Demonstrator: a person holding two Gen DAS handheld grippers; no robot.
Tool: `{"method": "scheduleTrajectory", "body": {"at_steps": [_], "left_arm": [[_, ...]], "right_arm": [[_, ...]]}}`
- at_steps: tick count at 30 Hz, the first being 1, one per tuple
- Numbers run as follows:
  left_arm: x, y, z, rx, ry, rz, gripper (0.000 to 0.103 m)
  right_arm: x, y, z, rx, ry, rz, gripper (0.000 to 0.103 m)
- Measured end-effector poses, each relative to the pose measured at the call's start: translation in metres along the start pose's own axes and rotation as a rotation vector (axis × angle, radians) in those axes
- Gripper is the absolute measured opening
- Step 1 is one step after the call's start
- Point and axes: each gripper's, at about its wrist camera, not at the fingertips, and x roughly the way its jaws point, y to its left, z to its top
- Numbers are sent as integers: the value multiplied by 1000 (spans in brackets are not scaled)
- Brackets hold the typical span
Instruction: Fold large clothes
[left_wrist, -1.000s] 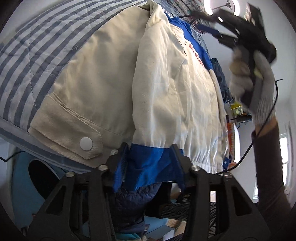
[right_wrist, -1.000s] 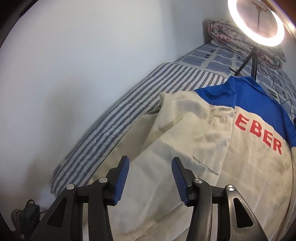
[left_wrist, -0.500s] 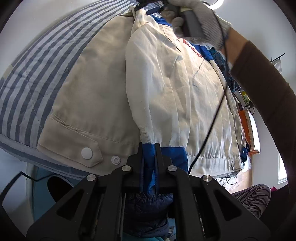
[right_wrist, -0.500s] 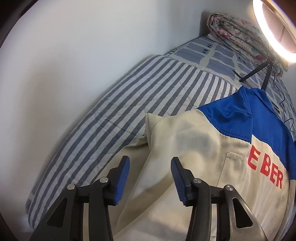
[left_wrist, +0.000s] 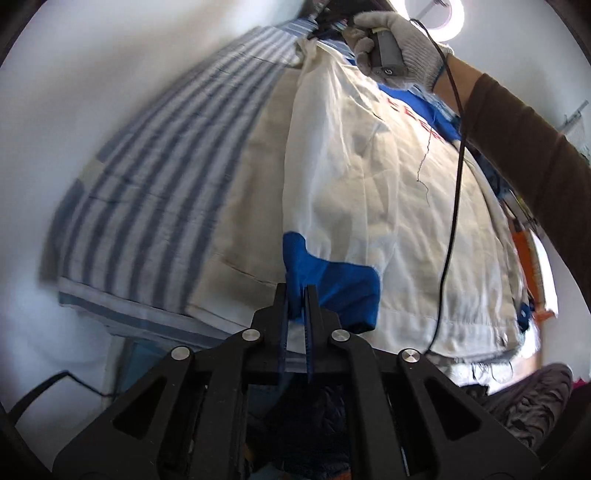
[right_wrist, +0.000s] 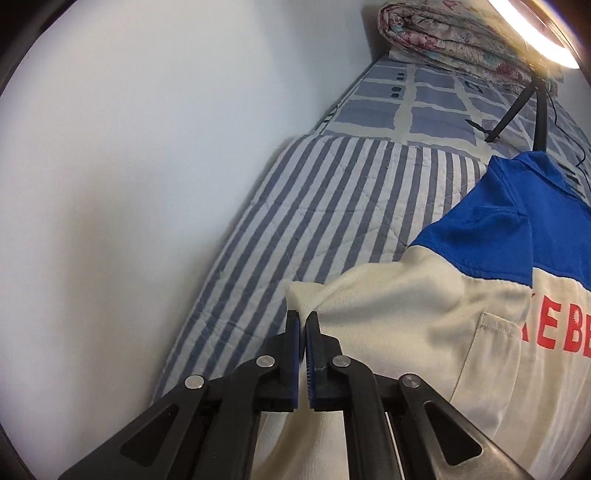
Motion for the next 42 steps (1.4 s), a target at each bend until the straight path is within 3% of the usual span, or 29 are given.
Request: {"method": "scheduleTrajectory", "body": {"at_steps": [3, 6, 7, 13, 18, 20, 23, 27, 32, 33, 34, 35, 39, 40, 42], "left_arm": [[1, 14, 4, -69, 10, -57, 42], [-1, 14, 7, -80, -5, -63, 43], [-2, 14, 8, -83, -4, -72, 43], [-7, 17, 15, -66, -19, -66, 43], [-10, 30, 18, -95, -38, -32, 43], [-11, 35, 19, -113, -46, -21, 43], [-10, 42, 22, -136, -47, -24, 43], [-8, 39, 24, -114, -53, 1, 43], [-9, 34, 25, -106, -67, 12, 43], [-10, 34, 26, -108, -70, 8, 43], [-10, 34, 26, -110, -72, 4, 43], [-11, 34, 27, -114, -73, -3, 43], [-14, 36, 28, -134, -74, -54, 43], [-13, 37, 28, -143, -65, -75, 43], [-5, 39, 28, -164, -40, -104, 43]], "right_arm": [[17, 10, 2, -26, 12, 4, 1], [20, 15, -6, -60, 29, 21, 17], [14, 15, -10, -66, 22, 36, 29], [-50, 0, -57, -100, -2, 55, 31], [-111, -7, -138, -191, 31, 59, 35], [-128, -6, -181, -220, 59, 54, 44], [-137, -10, -236, -182, 125, 90, 60], [-130, -10, -292, -96, 239, 157, 64], [-108, -3, -334, -71, 316, 141, 62], [-105, -4, -336, -65, 318, 156, 56], [-103, -5, -339, -54, 324, 196, 35], [-103, -8, -340, -26, 329, 237, 25], [-139, -34, -346, 108, 263, 435, 18], [-146, -43, -351, 126, 242, 444, 18], [-142, -56, -363, 116, 260, 371, 18]]}}
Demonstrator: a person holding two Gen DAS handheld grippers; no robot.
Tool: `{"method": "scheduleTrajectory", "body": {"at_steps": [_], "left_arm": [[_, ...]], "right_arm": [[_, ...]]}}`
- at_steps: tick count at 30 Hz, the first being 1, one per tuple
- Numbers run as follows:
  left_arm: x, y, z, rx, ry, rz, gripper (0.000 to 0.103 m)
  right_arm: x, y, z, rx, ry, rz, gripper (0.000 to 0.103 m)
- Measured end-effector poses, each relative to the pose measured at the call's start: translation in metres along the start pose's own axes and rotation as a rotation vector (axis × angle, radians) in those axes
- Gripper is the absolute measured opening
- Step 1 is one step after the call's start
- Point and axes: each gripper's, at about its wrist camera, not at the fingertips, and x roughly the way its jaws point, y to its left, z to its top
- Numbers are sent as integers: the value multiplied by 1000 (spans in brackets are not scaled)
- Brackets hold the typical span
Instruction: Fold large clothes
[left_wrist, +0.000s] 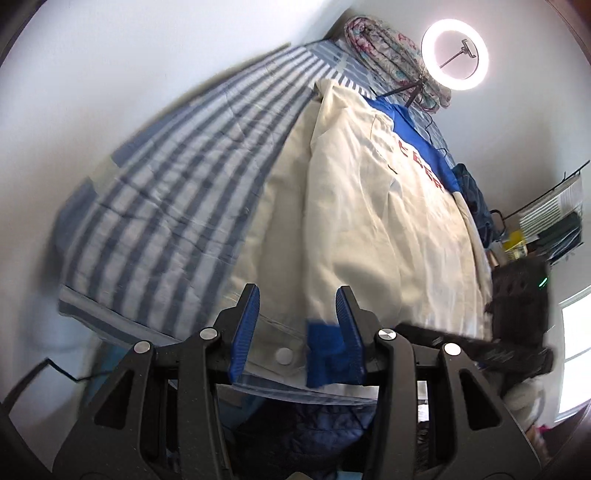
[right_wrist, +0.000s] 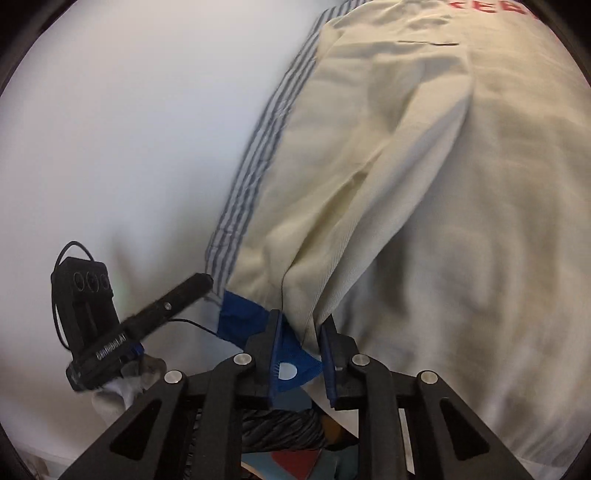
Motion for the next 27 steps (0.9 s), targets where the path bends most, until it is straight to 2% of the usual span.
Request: {"method": "scheduleTrajectory", "body": {"at_steps": [1, 4, 5, 9, 12, 14, 16, 17, 19, 21, 22, 23, 24, 26, 27], "left_arm": [[3, 0, 0, -8, 13, -10, 43], [16, 2, -3, -38, 64, -50, 43], [18, 2, -5, -43, 74, -53, 43], [31, 7, -8, -89, 121, -89, 43], [43, 6, -10, -102, 151, -97, 43], [53, 0, -11, -95, 171, -102, 37], [60, -5, -14, -89, 198, -124, 15], [63, -9, -15, -77, 205, -132, 13], [61, -22, -18, -8, 187, -100, 7], [55, -36, -20, 65, 155, -58, 6], [54, -40, -20, 77, 150, -56, 6], [52, -41, -20, 78, 145, -57, 6], [51, -40, -20, 74, 141, -60, 5], [51, -38, -20, 62, 138, -61, 5], [50, -36, -20, 58, 137, -59, 5]], "right_arm": [[5, -10, -5, 17, 21, -41, 18], [8, -28, -11, 71, 32, -11, 22], [6, -28, -11, 71, 28, -14, 28], [0, -15, -18, 11, 15, -69, 37], [2, -9, -20, 16, 15, -37, 41], [6, -9, -16, -1, 31, -46, 24], [4, -15, -15, 13, 29, -33, 22], [1, -20, -16, 32, 28, -27, 22], [-3, -22, -15, 13, 29, -36, 22], [-7, -19, -13, -10, 22, -39, 32], [-12, -18, -8, -2, 2, -43, 42], [-16, -20, -2, 10, -27, -33, 58], [-15, -23, 7, 25, -56, -34, 64], [-16, -30, 21, 58, -95, -82, 64], [-15, -34, 28, 74, -110, -95, 61]]}}
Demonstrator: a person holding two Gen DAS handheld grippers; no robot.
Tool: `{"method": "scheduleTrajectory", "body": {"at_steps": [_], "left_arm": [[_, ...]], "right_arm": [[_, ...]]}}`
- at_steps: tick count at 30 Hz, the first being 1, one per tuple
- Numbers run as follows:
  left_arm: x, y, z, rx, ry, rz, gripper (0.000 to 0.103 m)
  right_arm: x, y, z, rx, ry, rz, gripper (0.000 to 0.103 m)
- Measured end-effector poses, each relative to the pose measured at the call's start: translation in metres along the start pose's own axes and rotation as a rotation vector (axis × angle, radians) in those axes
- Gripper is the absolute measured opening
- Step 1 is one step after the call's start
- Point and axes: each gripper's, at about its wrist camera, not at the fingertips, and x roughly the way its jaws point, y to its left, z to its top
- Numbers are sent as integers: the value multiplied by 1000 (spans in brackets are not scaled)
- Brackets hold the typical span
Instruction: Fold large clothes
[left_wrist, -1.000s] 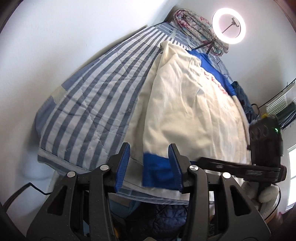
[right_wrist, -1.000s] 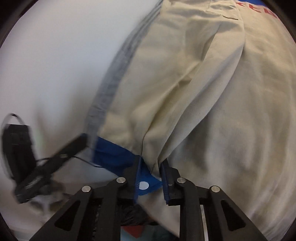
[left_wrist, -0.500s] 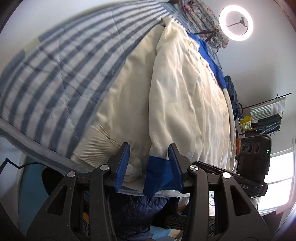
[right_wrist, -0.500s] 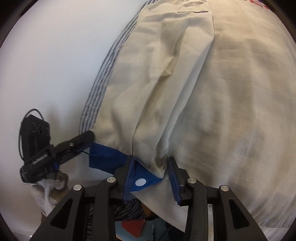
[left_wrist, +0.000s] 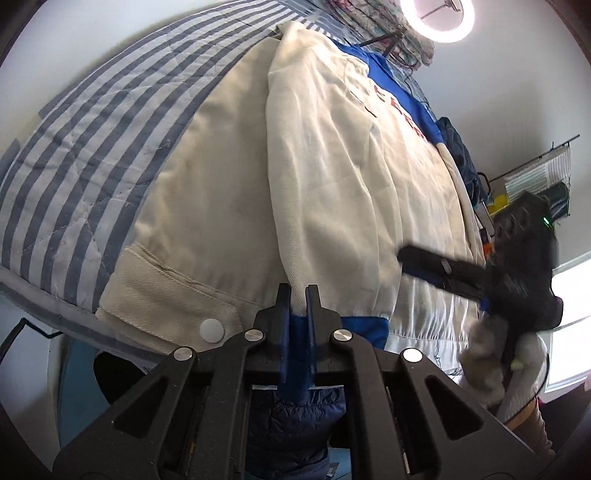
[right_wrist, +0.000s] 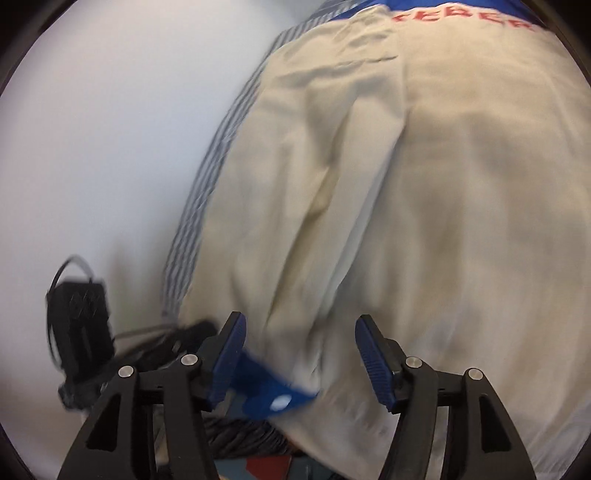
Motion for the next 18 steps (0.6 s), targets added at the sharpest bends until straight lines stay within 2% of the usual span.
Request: {"method": "scheduleTrajectory", "body": {"at_steps": [2, 5, 7, 10, 15, 17, 18], "left_arm": [[-3, 7, -1, 0, -2, 14, 5], [5, 14, -4, -5, 25, 27, 5], [1, 18, -6, 6, 24, 41, 5], [-20, 19, -4, 24, -30, 49, 4], [-62, 32, -3, 49, -107, 99, 4], [-64, 43, -2, 24, -106, 103, 4], [-56, 56, -1, -18, -68, 93, 4]], "right_arm": [[10, -2, 7, -3, 21, 3, 5], [13, 4, 0, -138, 60, -160, 2], [9, 2, 0, -126, 57, -137, 2], [0, 6, 2, -89, 33, -67, 0], [7, 38, -1, -129, 54, -4, 0], [17, 48, -4, -163, 75, -15, 0], [22, 46, -6, -179, 92, -37, 0]]}}
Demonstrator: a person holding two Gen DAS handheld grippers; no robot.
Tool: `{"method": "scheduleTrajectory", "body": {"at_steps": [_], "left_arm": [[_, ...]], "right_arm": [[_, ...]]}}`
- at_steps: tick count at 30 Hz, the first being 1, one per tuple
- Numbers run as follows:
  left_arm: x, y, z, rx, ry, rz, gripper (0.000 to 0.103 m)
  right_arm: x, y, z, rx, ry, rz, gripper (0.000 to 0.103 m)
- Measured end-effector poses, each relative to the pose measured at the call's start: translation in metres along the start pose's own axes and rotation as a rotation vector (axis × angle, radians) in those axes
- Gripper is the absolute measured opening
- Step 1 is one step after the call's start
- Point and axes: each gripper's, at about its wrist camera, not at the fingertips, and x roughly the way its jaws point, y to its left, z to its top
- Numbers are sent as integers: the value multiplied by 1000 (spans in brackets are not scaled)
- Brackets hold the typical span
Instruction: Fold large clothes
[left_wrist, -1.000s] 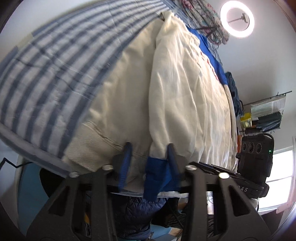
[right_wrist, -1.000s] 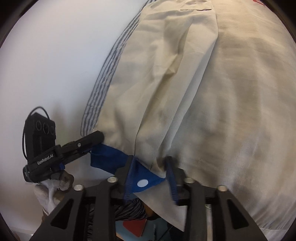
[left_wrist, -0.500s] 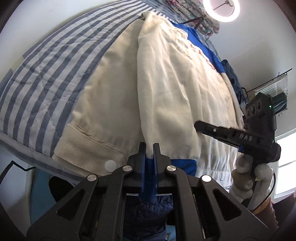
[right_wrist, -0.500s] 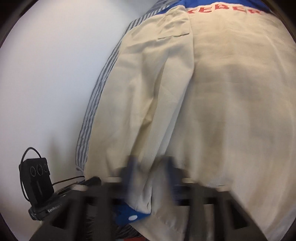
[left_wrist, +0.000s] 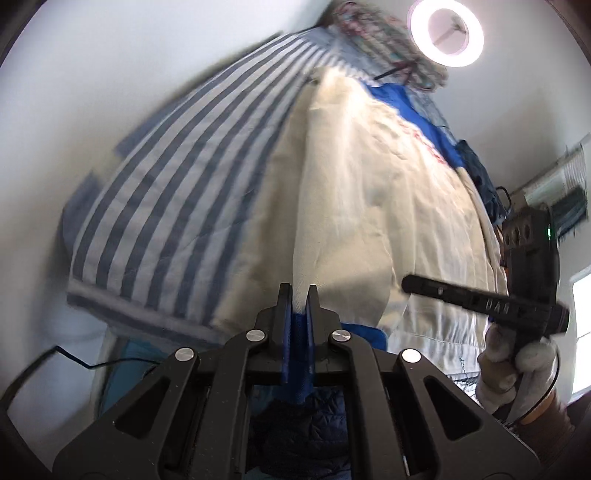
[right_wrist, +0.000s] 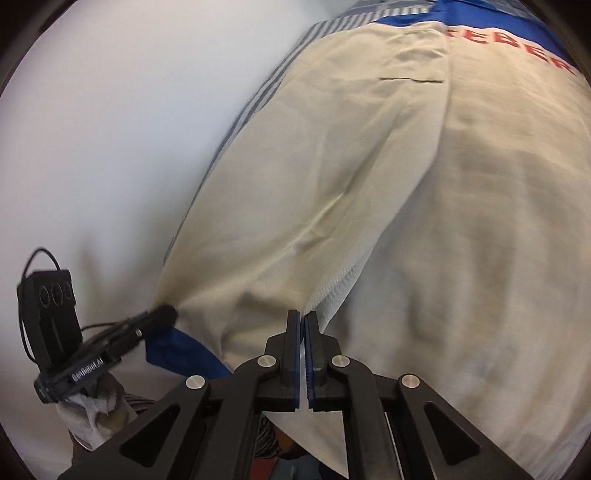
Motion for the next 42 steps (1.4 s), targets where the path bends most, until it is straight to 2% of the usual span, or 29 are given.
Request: {"method": "scheduleTrajectory", "body": {"at_steps": [2, 4, 6, 8, 11, 14, 18, 19, 20, 21, 22, 26, 29, 31, 35, 39, 40, 42], "left_arm": [[20, 14, -1, -47, 59, 8, 4], [28, 16, -2, -45, 61, 31, 4], [25, 10, -2, 0, 45, 56, 4], [22, 5, -4, 18, 33, 66, 4], [22, 2, -3, 16, 27, 71, 4], [23, -4, -2, 33, 23, 92, 4], [23, -11, -4, 65, 15, 117, 5], [23, -11, -4, 66, 16, 126, 12], [23, -11, -3, 65, 18, 123, 17], [22, -10, -3, 54, 19, 110, 28], [20, -10, -4, 44, 19, 99, 32], [17, -9, -1, 42, 15, 80, 32], [20, -6, 0, 39, 28, 84, 32], [23, -4, -1, 32, 43, 69, 32], [27, -10, -3, 70, 45, 97, 32], [26, -9, -5, 49, 48, 77, 32], [26, -8, -5, 43, 50, 70, 32], [28, -8, -5, 45, 54, 69, 32]], "right_arm": [[16, 3, -2, -34, 34, -70, 0], [18, 5, -1, -41, 29, -80, 0], [11, 9, 1, -60, 22, -83, 0], [1, 23, -6, -97, 22, -109, 10], [-30, 38, -3, -187, -79, -150, 24], [-54, 44, 20, -223, -186, -155, 25], [-47, 55, 67, -269, -290, -165, 25], [-43, 55, 81, -278, -303, -166, 25], [-38, 55, 97, -284, -306, -166, 25], [-29, 55, 114, -286, -305, -171, 25], [-19, 55, 129, -290, -302, -181, 24], [19, 49, 178, -293, -238, -207, 23], [53, 44, 197, -277, -139, -253, 22], [74, 39, 204, -266, -103, -285, 22], [108, 32, 227, -205, -89, -247, 24], [99, 42, 243, -198, -89, -222, 27], [92, 45, 245, -203, -105, -214, 32], [80, 53, 252, -216, -145, -246, 49]]}}
